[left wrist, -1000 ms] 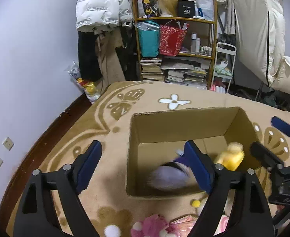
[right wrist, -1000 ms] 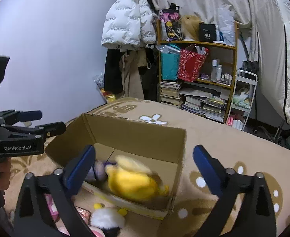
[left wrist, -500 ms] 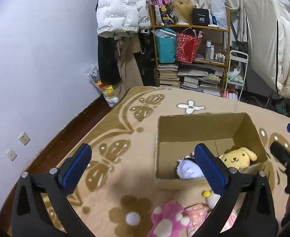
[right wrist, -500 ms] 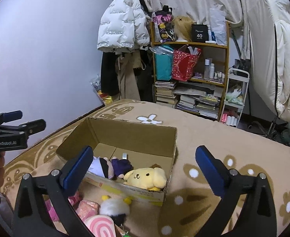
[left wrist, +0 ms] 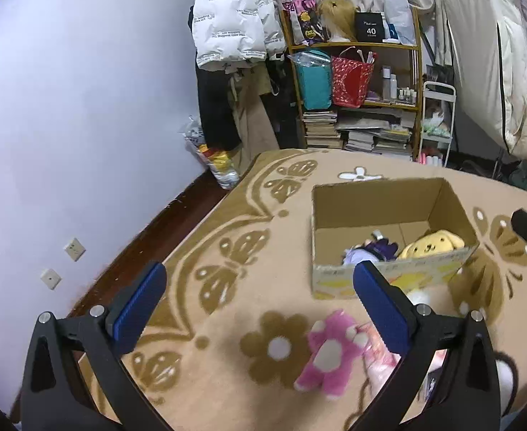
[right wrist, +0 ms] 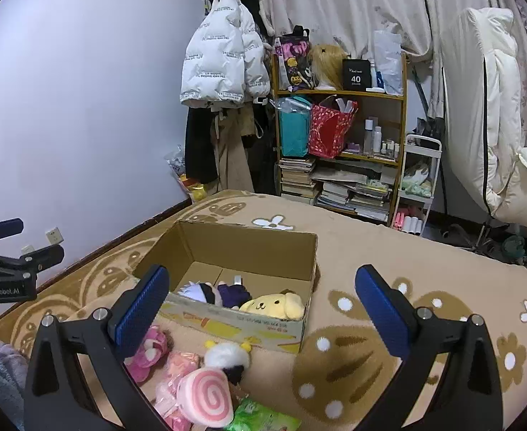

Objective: Organize soft objects
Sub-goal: 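Withdraw both open grippers from the box back toward the pile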

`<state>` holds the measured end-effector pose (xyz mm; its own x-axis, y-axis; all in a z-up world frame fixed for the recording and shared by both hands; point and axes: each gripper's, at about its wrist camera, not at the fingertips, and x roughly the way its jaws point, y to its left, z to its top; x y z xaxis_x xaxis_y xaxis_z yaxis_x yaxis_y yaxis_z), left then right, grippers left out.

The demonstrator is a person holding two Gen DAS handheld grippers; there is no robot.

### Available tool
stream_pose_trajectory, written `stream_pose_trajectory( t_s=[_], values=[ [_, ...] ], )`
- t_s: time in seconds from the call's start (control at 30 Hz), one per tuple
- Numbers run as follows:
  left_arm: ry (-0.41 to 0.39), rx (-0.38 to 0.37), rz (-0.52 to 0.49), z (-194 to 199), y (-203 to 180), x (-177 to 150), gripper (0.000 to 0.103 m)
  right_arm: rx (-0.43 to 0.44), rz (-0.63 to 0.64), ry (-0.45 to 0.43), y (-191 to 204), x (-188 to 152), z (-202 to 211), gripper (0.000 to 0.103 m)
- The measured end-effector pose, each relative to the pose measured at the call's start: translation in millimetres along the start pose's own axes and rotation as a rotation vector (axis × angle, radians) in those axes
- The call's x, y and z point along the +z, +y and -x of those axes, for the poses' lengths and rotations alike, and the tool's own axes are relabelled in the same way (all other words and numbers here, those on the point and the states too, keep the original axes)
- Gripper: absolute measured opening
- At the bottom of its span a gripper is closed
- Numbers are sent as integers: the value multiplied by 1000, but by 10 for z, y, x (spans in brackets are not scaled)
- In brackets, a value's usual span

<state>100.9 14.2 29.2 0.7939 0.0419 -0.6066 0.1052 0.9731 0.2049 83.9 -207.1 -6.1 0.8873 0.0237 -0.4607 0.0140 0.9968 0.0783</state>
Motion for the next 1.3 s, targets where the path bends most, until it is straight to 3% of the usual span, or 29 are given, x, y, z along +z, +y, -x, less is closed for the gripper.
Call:
stream_pose_trajectory(
  t_s=[0.2,0.43,0.93,1.3],
  values=[
    [16,0,34,139,129,-175,103,2,-6,1,94,-106,171,103],
    [50,-4,59,36,192,-302,103,5,-14,29,176,-291,194,103],
    [139,-28,98,-350,201,-434,103,3,-24,141,145,-698,-199,103],
    [223,-62,69,-635,51,-556,103,42,-42,221,140,-928,-479,103]
  ],
)
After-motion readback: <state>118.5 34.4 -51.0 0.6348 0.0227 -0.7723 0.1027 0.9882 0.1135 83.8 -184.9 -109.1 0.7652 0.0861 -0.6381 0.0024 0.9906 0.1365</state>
